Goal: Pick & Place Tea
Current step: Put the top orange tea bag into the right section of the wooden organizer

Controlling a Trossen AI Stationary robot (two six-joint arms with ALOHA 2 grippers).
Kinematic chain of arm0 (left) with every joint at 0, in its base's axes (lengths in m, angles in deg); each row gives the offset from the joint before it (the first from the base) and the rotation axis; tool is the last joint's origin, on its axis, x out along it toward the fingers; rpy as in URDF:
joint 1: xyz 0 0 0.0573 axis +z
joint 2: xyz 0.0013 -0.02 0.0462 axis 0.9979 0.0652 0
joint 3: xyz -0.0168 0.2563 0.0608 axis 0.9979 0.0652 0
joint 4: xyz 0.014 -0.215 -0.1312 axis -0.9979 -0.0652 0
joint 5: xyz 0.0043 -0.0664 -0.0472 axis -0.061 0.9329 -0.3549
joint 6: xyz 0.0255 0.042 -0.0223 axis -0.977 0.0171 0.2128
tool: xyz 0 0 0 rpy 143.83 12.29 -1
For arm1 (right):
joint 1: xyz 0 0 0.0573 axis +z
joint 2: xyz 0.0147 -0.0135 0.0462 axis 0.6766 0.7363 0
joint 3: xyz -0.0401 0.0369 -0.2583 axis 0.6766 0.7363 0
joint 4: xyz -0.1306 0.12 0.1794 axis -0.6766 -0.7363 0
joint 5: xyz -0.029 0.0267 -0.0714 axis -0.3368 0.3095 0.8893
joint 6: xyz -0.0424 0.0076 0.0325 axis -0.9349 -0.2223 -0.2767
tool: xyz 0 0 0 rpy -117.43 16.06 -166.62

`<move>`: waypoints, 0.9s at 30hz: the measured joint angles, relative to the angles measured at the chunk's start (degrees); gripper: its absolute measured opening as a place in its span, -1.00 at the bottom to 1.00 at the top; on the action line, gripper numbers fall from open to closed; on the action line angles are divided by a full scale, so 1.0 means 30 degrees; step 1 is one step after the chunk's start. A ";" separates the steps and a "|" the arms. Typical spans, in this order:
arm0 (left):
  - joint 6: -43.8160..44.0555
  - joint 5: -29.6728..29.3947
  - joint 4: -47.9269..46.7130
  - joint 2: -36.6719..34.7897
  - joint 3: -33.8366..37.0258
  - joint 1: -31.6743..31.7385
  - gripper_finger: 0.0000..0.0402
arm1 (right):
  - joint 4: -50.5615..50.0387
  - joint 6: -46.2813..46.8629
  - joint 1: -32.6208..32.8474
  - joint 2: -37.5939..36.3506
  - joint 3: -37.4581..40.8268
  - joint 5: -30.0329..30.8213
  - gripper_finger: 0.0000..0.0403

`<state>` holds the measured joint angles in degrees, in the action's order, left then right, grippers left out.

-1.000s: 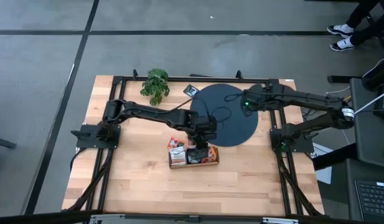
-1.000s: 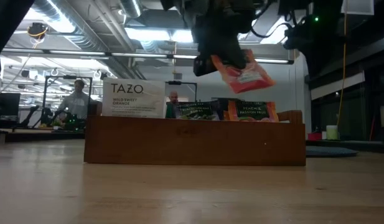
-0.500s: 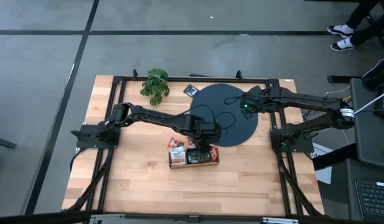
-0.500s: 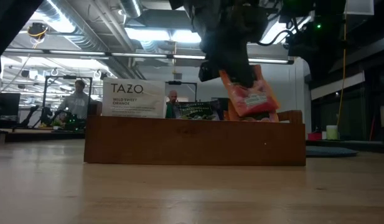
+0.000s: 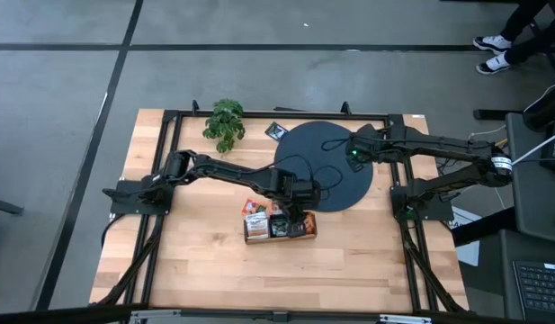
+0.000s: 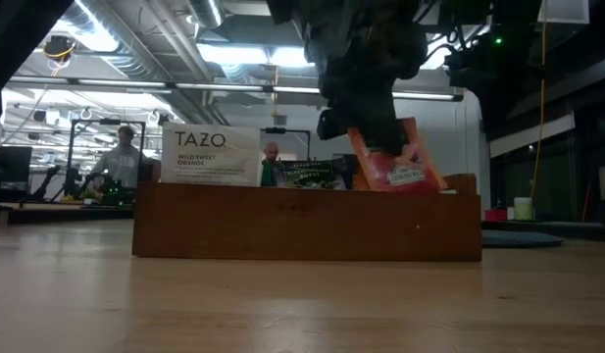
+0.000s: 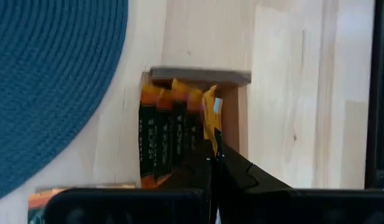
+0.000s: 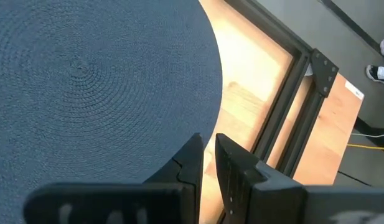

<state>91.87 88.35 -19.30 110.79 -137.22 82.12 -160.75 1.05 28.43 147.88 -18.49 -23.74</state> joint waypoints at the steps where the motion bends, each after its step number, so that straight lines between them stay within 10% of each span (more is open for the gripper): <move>1: -0.0063 -0.0130 0.0088 0.0000 -0.0004 -0.0004 -0.99 | 0.0058 -0.0025 0.0000 0.0000 0.0000 0.0001 -0.77; 27: -0.0501 0.1172 0.0606 0.0401 0.0000 0.0132 -0.98 | 0.1183 -0.1446 0.0000 0.0000 -0.0015 0.0291 -0.77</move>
<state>90.37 91.87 -17.49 111.99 -137.22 82.51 -157.20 -3.29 28.43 147.88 -18.53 -22.86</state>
